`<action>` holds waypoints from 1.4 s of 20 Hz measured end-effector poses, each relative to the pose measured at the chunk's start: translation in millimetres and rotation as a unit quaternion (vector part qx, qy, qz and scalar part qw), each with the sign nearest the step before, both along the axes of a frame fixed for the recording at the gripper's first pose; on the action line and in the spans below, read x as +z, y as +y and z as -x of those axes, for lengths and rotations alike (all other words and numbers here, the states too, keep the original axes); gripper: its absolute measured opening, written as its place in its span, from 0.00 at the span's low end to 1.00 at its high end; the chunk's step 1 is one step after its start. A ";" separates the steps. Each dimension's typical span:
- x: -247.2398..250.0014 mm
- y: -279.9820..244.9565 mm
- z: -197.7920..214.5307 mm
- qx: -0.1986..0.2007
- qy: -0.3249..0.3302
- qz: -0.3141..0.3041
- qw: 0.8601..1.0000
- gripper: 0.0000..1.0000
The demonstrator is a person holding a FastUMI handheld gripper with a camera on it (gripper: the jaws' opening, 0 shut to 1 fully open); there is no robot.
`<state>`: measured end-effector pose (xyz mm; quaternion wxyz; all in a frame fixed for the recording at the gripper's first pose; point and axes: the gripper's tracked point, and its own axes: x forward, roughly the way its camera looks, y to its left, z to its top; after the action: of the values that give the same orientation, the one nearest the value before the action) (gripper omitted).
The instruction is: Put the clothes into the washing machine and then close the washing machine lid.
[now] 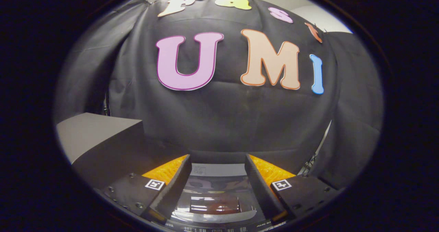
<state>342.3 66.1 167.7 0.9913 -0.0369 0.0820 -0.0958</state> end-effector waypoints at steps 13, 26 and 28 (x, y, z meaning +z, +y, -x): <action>22.0 -16.0 86.2 0.032 -0.073 0.007 0.997 0.98; -18.7 -67.4 226.4 0.036 -0.127 0.002 0.991 0.98; -30.3 -79.0 247.1 0.031 -0.131 0.004 0.991 0.97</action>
<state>95.2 -12.9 137.4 0.9959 -0.0305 -0.0498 -0.0695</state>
